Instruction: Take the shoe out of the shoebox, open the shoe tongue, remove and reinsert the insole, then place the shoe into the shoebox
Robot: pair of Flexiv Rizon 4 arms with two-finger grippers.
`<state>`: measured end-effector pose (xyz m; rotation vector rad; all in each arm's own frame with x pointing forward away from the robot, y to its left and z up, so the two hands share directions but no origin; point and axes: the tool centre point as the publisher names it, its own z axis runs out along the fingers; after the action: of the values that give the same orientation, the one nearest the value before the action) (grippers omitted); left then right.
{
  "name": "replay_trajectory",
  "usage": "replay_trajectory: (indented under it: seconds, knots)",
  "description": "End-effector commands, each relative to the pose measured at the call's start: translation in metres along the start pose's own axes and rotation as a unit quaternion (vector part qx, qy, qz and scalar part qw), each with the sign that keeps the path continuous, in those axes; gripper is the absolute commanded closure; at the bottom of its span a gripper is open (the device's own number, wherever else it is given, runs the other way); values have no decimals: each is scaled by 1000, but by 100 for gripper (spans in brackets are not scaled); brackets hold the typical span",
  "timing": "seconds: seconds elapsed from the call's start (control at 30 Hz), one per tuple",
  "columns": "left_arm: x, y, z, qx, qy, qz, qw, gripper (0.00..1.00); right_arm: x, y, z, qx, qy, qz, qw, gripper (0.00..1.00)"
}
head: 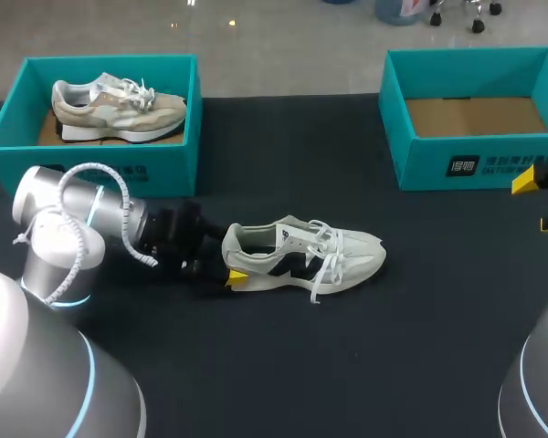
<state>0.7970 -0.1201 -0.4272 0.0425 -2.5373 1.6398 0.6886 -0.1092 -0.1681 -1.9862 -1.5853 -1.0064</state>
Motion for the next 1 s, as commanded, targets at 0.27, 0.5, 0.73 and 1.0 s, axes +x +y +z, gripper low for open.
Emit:
replay_trajectory:
  seconds: [0.27, 0.5, 0.73, 1.0]
  knots:
    - [-3, 2, 0, -5, 5, 1, 1000, 100, 0, -2, 0, -1, -1, 1, 1000, 0]
    - [-3, 2, 0, -5, 5, 1, 1000, 100, 0, -2, 0, -1, -1, 1, 1000, 0]
    - [-3, 2, 0, -5, 5, 1, 1000, 100, 54, 31, 1, -25, -4, -73, 997, 0]
    - [-3, 2, 0, -5, 5, 1, 1000, 100, 94, 39, 38, -33, -39, -110, 993, 0]
